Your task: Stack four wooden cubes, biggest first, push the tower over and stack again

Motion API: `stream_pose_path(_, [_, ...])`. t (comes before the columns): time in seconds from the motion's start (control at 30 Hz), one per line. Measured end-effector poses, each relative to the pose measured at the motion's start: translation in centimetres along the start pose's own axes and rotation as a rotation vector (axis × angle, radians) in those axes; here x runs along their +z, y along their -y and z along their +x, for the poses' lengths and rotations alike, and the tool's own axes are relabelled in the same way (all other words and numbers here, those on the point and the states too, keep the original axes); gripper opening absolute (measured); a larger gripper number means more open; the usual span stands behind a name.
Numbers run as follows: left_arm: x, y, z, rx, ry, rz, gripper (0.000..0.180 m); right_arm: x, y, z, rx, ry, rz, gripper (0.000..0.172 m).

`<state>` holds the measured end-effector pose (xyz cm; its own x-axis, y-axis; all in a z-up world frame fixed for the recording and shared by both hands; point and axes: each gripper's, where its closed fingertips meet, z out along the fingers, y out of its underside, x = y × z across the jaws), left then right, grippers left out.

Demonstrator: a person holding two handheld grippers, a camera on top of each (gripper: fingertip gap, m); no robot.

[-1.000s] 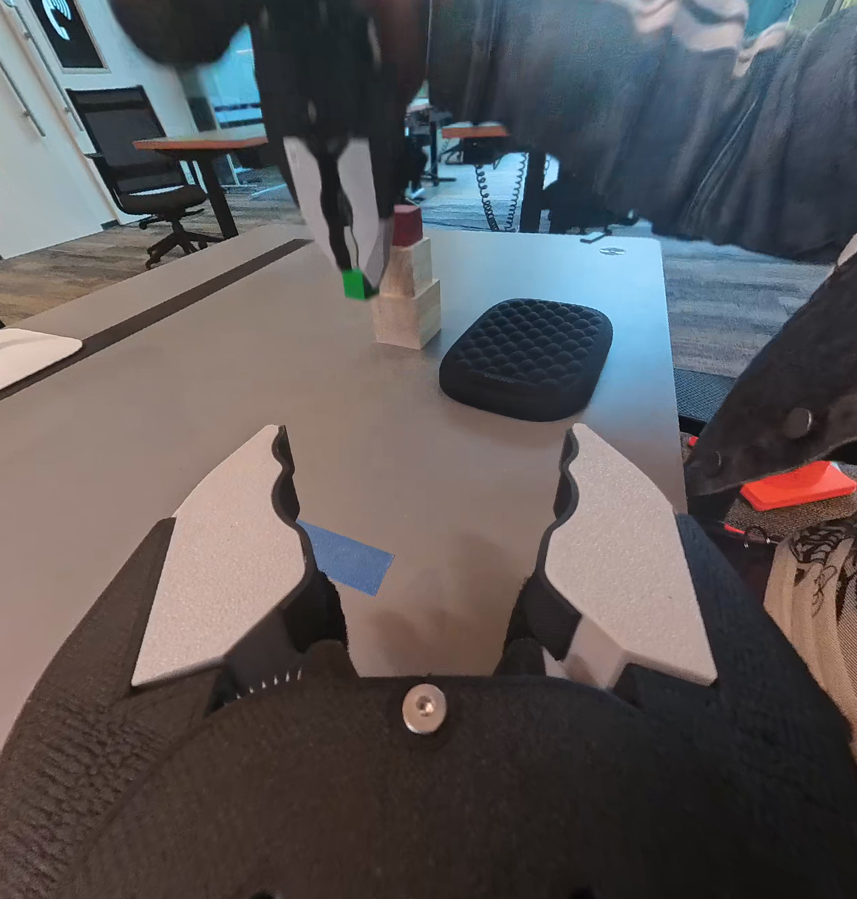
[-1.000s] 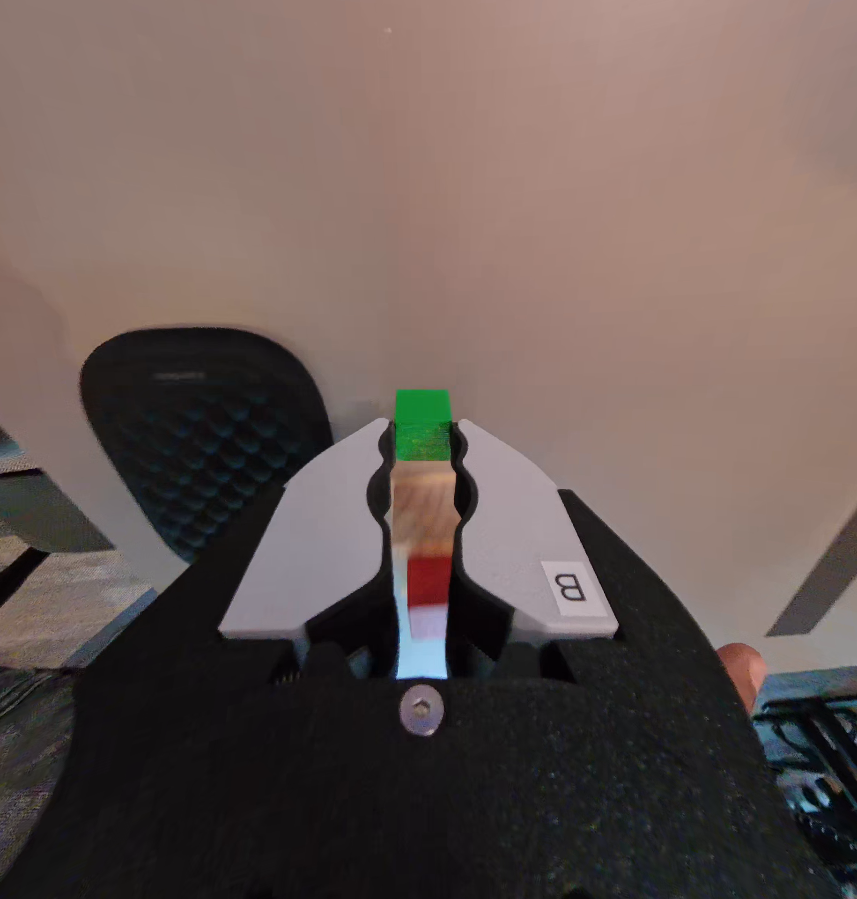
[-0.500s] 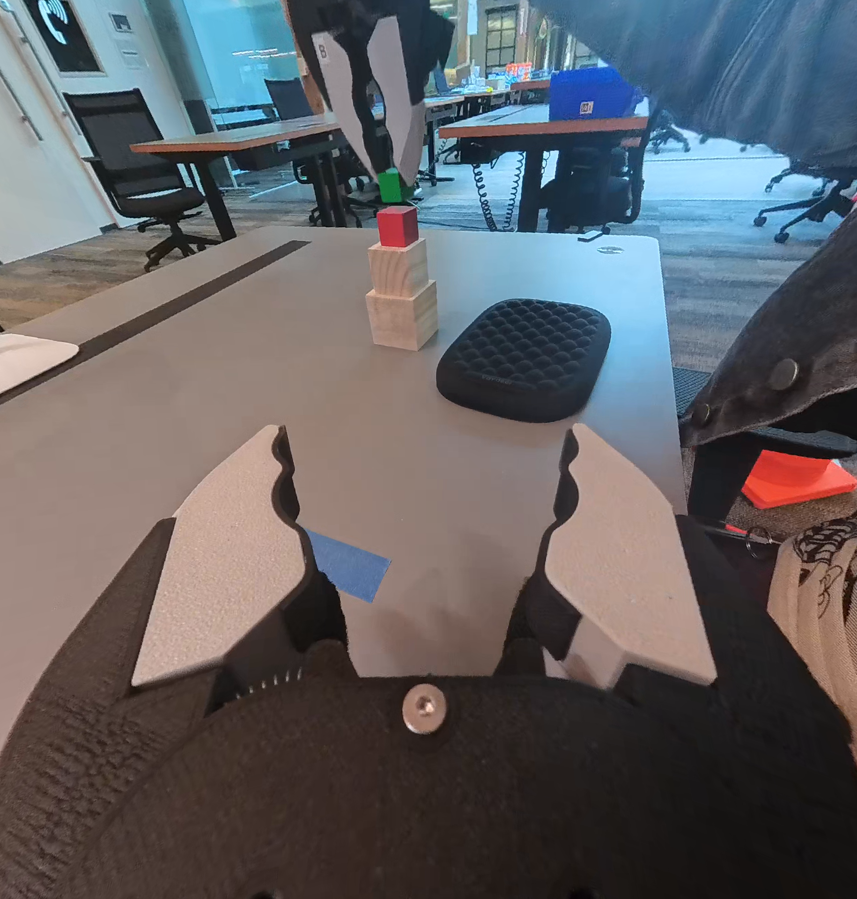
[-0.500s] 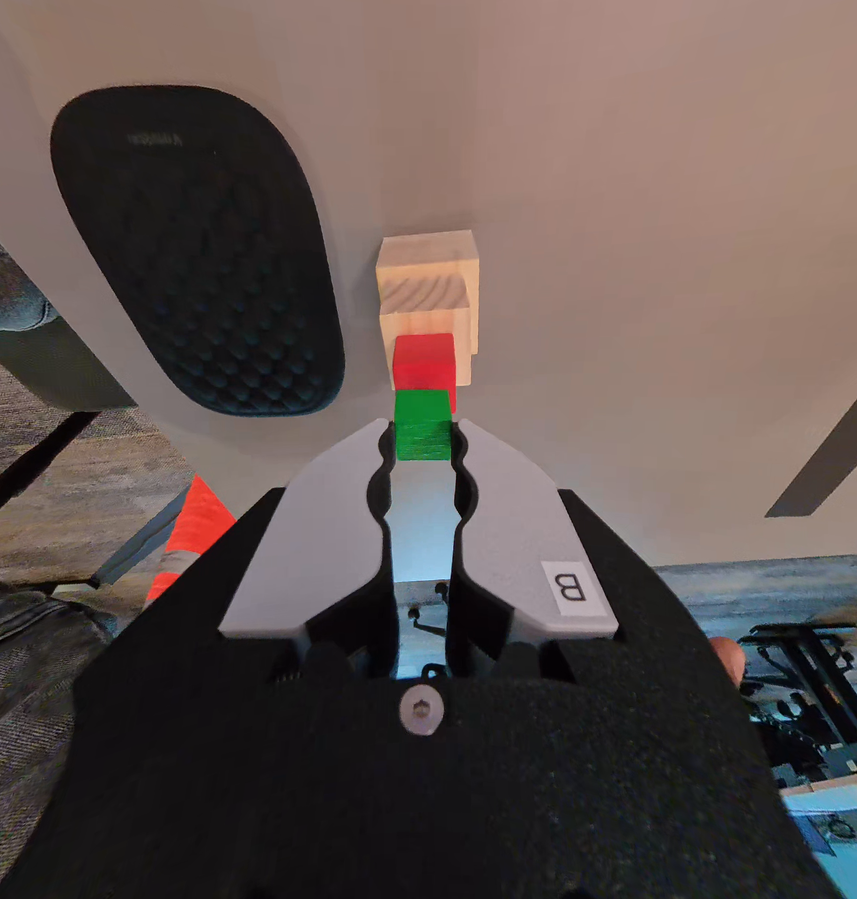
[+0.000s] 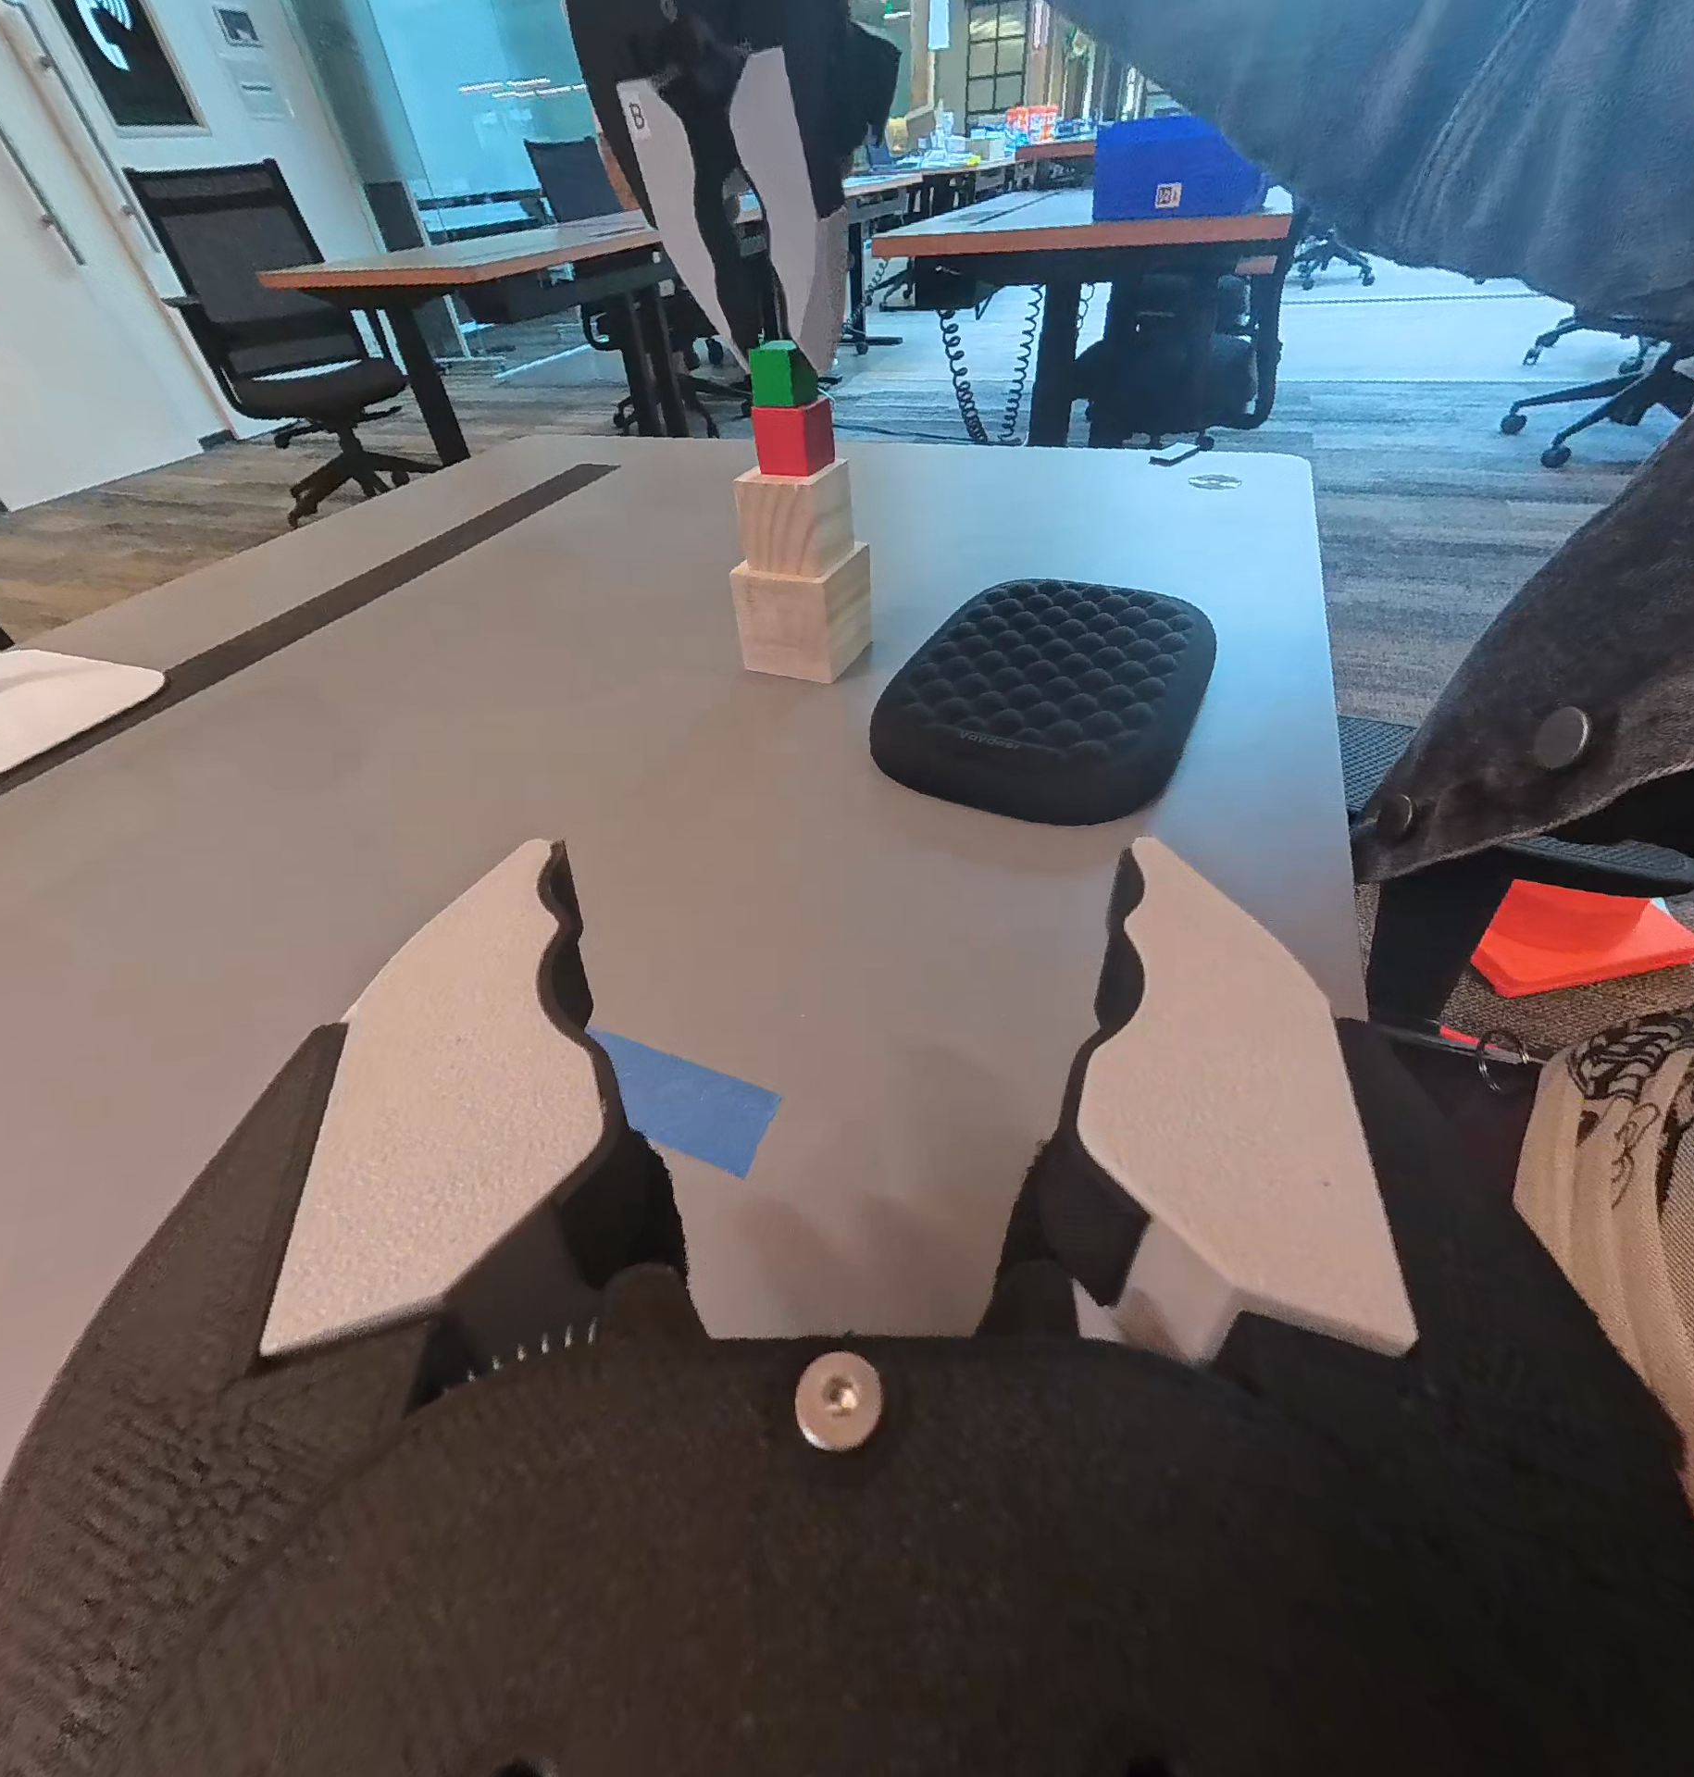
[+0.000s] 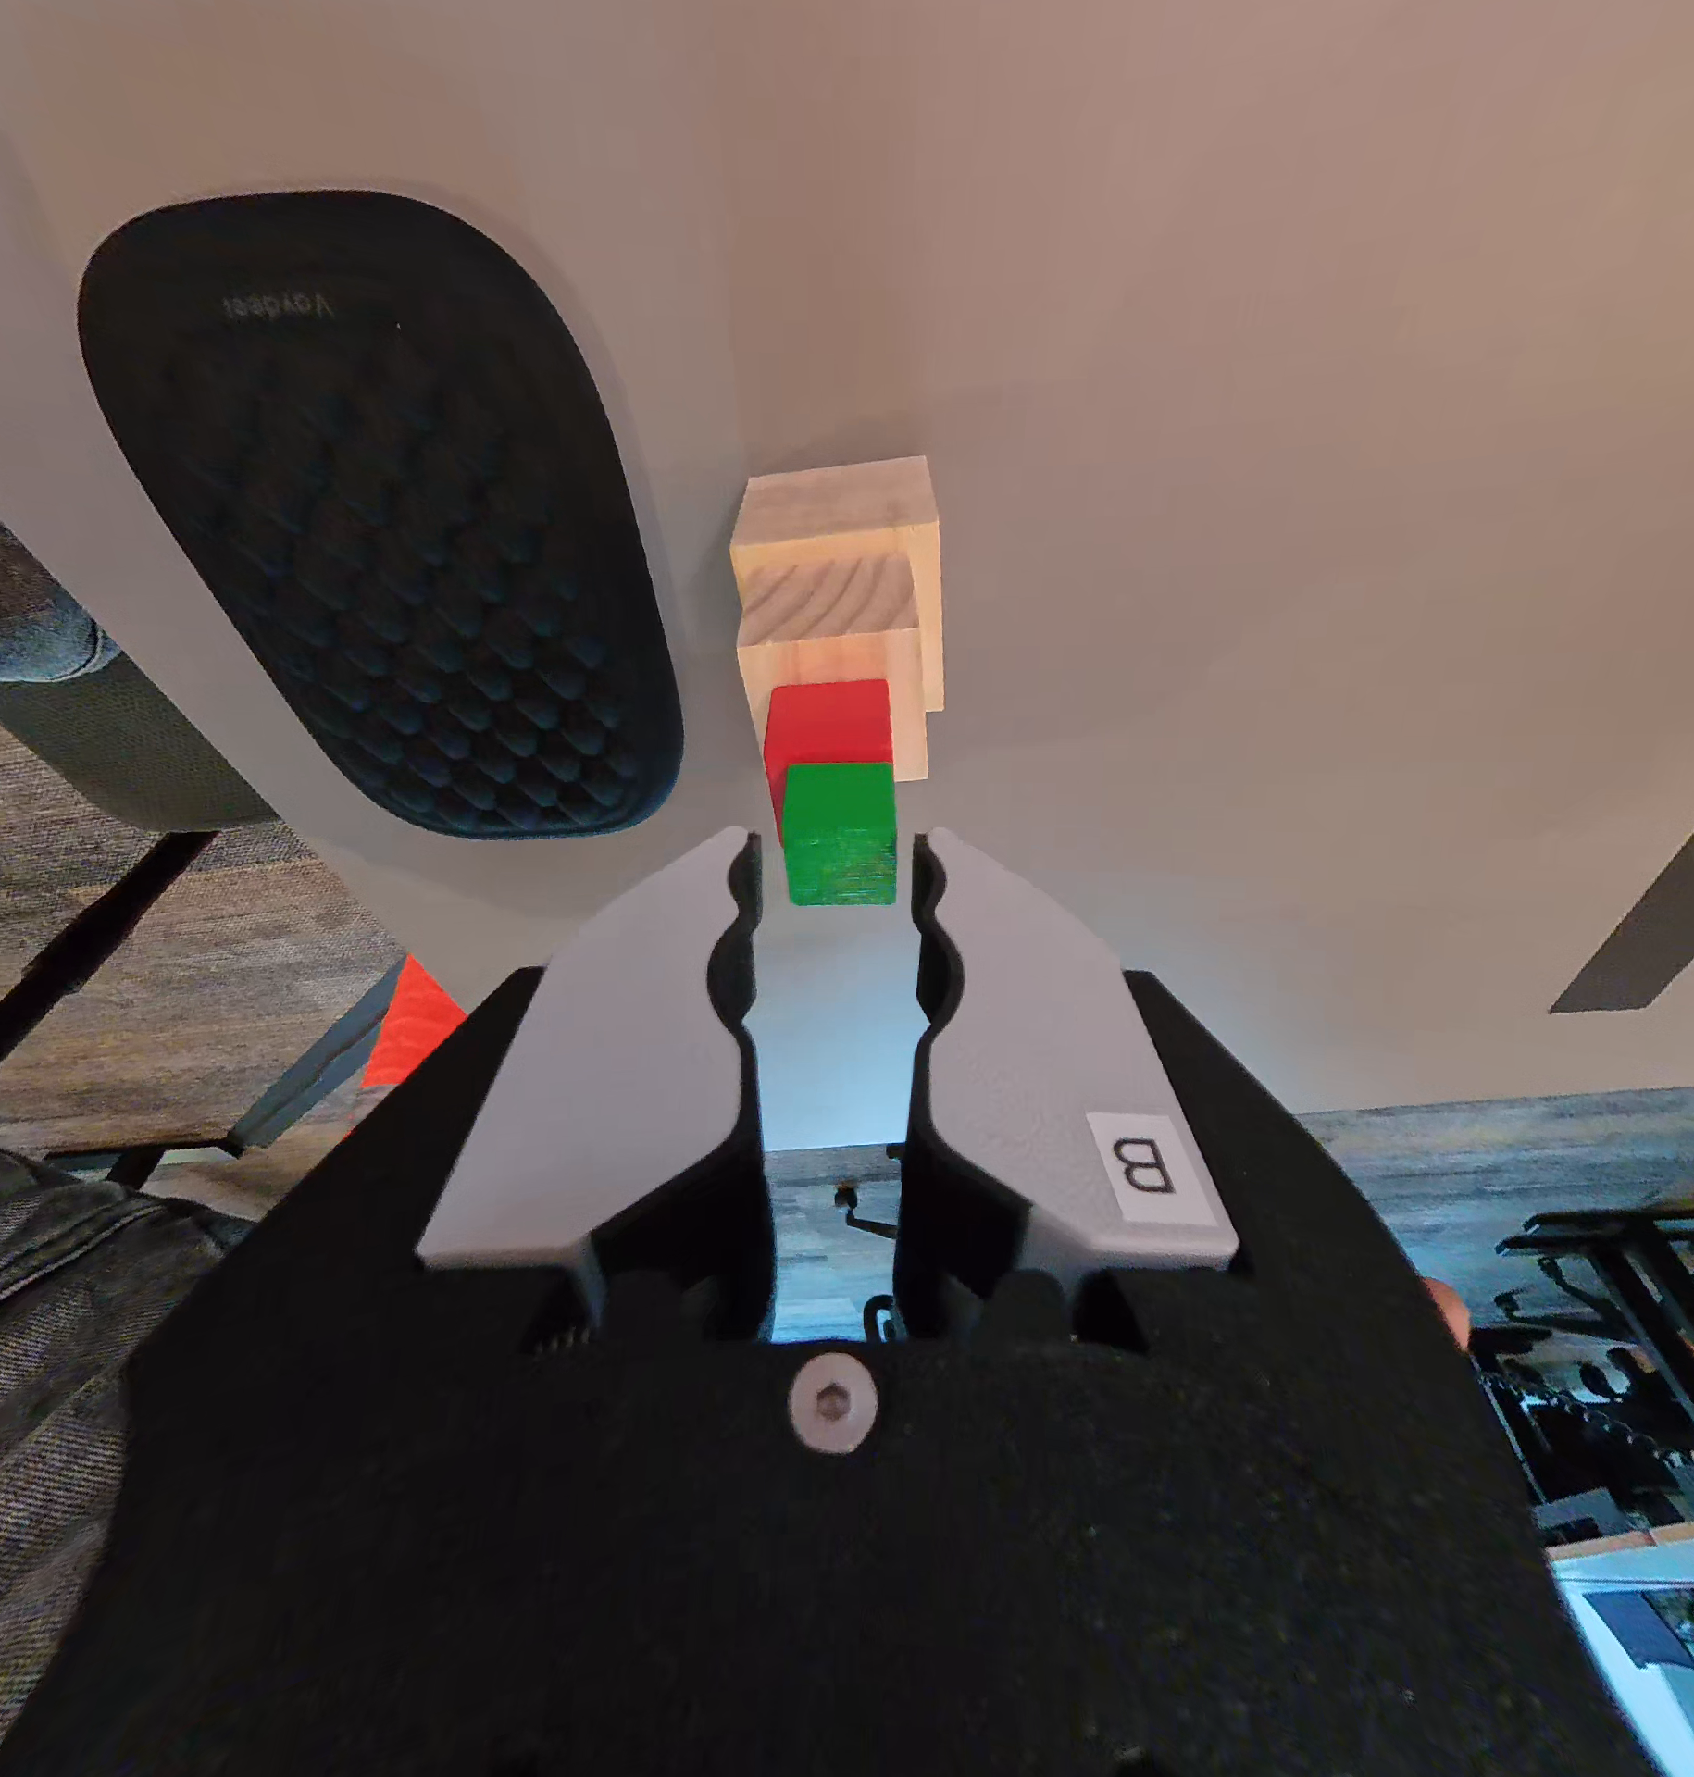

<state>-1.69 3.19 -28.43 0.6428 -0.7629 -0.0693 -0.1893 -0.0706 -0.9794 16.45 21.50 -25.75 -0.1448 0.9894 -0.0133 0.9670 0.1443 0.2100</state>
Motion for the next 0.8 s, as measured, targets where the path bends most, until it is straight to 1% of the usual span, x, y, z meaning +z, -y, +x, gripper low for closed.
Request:
stream_pose_path(0.13, [-0.1,0.0,0.0,0.003,0.001,0.002,0.104,-0.5,0.3,0.0,0.005,-0.013,0.052,0.033])
stream_pose_path(0.23, [-0.3,0.0,-0.1,0.000,0.003,0.005,0.104,-1.5,0.7,0.1,0.027,-0.051,0.176,0.038])
stream_pose_path(0.33, [-0.4,0.2,-0.4,-0.007,0.004,0.018,0.104,-2.9,0.7,0.2,0.082,-0.103,0.398,0.049])
stream_pose_path(0.37, [-0.4,0.2,-0.4,-0.007,0.003,0.020,0.104,-3.5,0.7,0.4,0.108,-0.126,0.496,0.058])
stream_pose_path(0.43, [-0.4,0.2,-0.4,-0.005,0.001,0.019,0.104,-4.4,0.1,0.3,0.164,-0.146,0.695,0.071])
stream_pose_path(0.5, [-0.3,0.3,-0.4,-0.001,0.000,0.018,0.104,-4.6,-1.0,0.5,0.237,-0.168,0.861,0.089])
stream_pose_path(0.57, [-0.3,0.4,-0.3,-0.003,0.000,0.024,0.104,-3.9,-2.2,0.6,0.312,-0.177,0.985,0.097])
stream_pose_path(0.6, [-0.3,0.4,-0.3,-0.005,0.000,0.027,0.104,-3.2,-2.8,0.5,0.338,-0.165,1.032,0.094])
stream_pose_path(0.63, [-0.2,0.4,-0.3,-0.007,0.000,0.029,0.104,-2.3,-3.3,0.1,0.353,-0.146,1.065,0.076])
stream_pose_path(0.67, [-0.2,0.3,-0.3,-0.009,0.001,0.028,0.104,-1.3,-3.9,-0.4,0.367,-0.122,1.079,0.032])
stream_pose_path(0.7, [-0.1,0.2,-0.3,-0.010,0.001,0.025,0.104,-0.2,-4.3,-0.6,0.390,-0.114,1.082,0.000])
stream_pose_path(0.8, [-0.1,0.0,-0.2,-0.008,0.001,0.014,0.104,3.2,-5.1,-1.2,0.459,-0.104,1.040,0.000])
